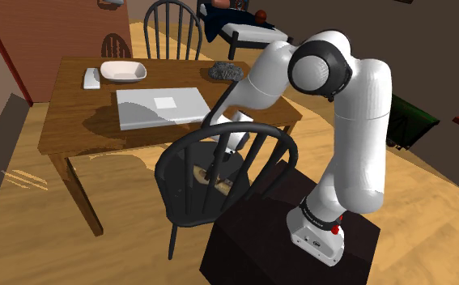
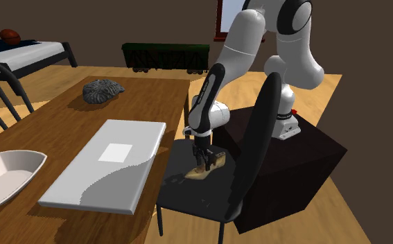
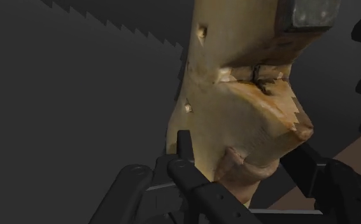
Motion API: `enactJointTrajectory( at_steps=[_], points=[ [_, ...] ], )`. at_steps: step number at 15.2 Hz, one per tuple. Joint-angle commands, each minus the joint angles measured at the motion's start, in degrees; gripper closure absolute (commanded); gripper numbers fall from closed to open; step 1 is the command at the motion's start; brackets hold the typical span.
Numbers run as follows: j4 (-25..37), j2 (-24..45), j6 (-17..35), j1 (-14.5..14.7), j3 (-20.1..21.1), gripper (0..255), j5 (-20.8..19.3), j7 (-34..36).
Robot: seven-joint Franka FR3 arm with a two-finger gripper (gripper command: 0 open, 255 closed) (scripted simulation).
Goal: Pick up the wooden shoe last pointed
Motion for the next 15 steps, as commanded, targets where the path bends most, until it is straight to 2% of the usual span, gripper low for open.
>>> enactJointTrajectory(
  at_steps=[1,13,15],
  points=[
    [-0.99,-1.74,-0.23,0.45,-0.59,255,-1.92,1.86],
    [-6.59,-13.31,-2.08,3.67,-5.10,255,-15.73,14.96],
    [-6.65,-13.45,-2.10,3.70,-5.15,255,-15.92,15.14]
  ],
)
